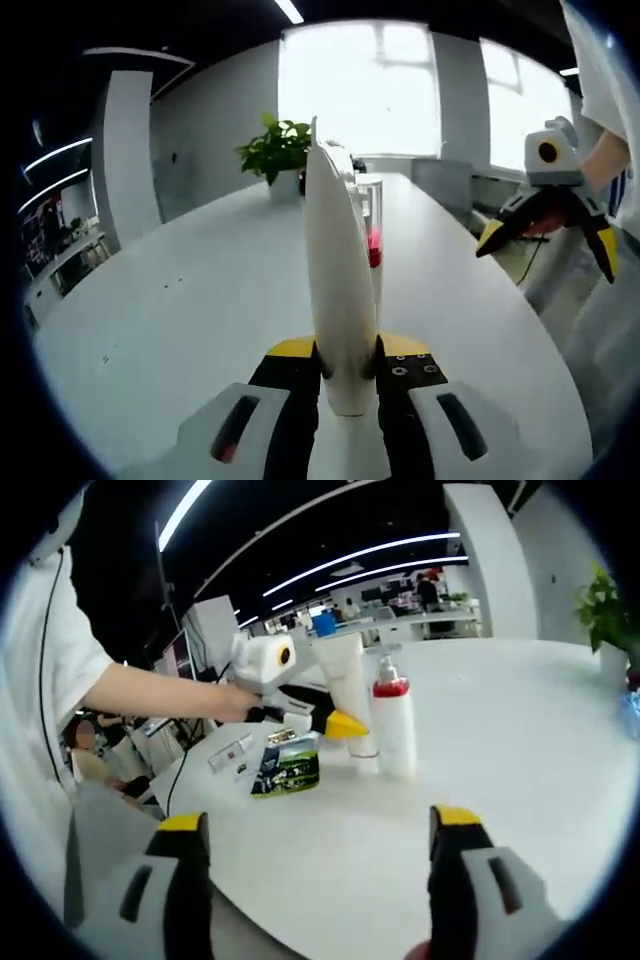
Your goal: Arrange the skincare products in the storage area until every visible bottle or jar stands upright without overlapping.
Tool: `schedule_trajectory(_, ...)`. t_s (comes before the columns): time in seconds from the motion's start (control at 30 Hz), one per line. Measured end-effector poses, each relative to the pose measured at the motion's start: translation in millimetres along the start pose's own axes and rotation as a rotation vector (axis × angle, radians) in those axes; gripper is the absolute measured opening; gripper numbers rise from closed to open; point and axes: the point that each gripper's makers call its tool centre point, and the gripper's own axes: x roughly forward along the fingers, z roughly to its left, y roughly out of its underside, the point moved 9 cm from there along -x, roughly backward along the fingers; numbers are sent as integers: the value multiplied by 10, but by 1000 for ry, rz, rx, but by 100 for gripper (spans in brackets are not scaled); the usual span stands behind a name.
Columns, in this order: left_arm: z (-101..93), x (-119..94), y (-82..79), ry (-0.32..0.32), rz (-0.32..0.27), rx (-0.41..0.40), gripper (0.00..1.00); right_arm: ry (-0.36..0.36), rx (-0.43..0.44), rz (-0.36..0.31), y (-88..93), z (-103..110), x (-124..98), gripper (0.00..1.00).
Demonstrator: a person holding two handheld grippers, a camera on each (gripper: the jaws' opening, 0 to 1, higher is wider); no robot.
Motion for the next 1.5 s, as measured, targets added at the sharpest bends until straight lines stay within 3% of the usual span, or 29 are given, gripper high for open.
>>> schedule_trajectory(0.43,25,22,-8,4,21,-19,18,-1,-4,8,10,1,9,91)
schedule_trajectory(0.7,19,6,-8,9,26,-35,26,-5,-10,13,13,8,13,91)
schedule_trajectory(1.0,-16,-142,60,-41,58,-97,40,-10,-22,14,7,21,17,91)
schedule_trajectory(1.13,-83,-236,122,-60,68,-140,47,-13,-28,14,6,27,20,91)
schedule_trajectory(1.3,-206,-348,206,-84,76,-175,50,-14,-36,13,-1,36,18,91)
schedule_trajectory(1.5,-355,-505,307,-151,85,-239,66,-19,-49,7,-28,73,22,91)
